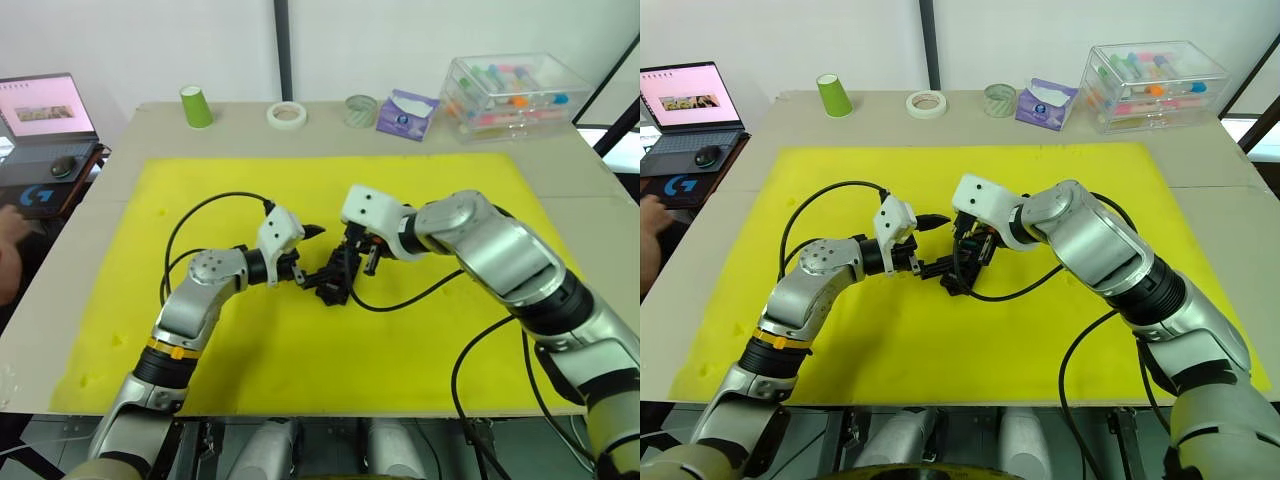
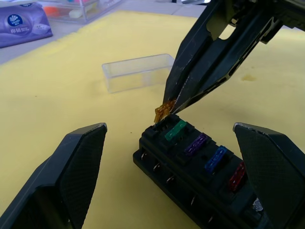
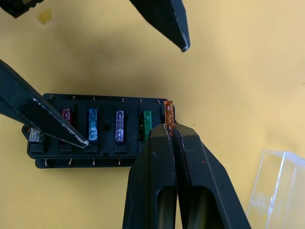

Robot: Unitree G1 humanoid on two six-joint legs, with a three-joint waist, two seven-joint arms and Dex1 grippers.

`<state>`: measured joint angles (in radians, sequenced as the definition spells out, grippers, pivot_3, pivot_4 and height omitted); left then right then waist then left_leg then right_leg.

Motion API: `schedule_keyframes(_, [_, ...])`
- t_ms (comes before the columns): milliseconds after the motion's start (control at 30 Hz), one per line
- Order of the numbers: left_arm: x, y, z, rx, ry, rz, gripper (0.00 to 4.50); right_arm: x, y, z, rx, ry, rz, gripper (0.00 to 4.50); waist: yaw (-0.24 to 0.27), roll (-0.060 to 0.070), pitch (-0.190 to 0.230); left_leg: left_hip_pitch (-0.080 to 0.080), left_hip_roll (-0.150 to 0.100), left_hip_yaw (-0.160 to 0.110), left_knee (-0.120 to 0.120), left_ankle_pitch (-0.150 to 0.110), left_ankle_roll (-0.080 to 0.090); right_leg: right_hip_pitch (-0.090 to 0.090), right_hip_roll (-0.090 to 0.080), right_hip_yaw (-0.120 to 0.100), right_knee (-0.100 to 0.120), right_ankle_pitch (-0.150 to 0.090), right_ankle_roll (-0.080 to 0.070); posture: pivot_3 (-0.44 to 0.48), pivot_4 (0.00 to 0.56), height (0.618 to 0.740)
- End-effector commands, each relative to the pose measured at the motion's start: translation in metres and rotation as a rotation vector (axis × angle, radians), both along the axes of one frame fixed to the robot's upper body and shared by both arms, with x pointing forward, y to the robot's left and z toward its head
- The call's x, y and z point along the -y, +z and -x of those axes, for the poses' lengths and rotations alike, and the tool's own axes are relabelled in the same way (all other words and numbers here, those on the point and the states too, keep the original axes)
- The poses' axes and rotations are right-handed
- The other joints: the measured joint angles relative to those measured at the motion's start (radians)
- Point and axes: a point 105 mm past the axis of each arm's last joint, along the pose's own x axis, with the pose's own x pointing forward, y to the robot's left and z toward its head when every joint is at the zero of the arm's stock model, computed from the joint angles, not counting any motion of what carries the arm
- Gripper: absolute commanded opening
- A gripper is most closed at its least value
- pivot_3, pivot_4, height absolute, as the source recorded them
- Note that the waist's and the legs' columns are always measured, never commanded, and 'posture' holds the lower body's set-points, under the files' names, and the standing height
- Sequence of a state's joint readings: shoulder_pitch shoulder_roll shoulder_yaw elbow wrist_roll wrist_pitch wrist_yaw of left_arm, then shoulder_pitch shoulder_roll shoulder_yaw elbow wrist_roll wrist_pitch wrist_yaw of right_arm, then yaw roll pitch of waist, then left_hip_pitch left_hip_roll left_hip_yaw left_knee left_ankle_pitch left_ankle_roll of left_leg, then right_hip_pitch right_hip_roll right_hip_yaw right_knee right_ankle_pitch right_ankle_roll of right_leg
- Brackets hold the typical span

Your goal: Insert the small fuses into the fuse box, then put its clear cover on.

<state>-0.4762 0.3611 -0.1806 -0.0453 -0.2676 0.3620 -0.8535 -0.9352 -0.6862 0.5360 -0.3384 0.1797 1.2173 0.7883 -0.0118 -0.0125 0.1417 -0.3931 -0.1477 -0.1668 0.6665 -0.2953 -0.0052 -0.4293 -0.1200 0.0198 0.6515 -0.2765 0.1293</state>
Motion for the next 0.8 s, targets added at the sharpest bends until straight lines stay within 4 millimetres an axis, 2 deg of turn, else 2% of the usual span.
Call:
schedule_keyframes(33, [0.000, 0.011, 0.001, 0.050, -0.002, 0.010, 4.47, 0.000, 0.005, -0.002, 0.035, 0.004, -0.003, 0.00, 0.000, 0.000, 0.000, 0.000, 0.000, 0.000, 0.000, 0.000, 0.000, 0.000, 0.000, 0.000, 0.000, 0.000, 0.000, 0.000, 0.150, 0.740])
schedule_keyframes(367, [-0.002, 0.011, 0.001, 0.048, 0.003, 0.006, 4.47, 0.002, 0.004, -0.007, 0.047, -0.008, -0.006, 0.00, 0.000, 0.000, 0.000, 0.000, 0.000, 0.000, 0.000, 0.000, 0.000, 0.000, 0.000, 0.000, 0.000, 0.000, 0.000, 0.000, 0.150, 0.740])
schedule_keyframes(800, [-0.002, 0.011, 0.000, 0.045, 0.007, 0.006, 4.47, 0.001, -0.007, -0.004, 0.018, 0.005, 0.011, 0.00, 0.000, 0.000, 0.000, 0.000, 0.000, 0.000, 0.000, 0.000, 0.000, 0.000, 0.000, 0.000, 0.000, 0.000, 0.000, 0.000, 0.150, 0.740])
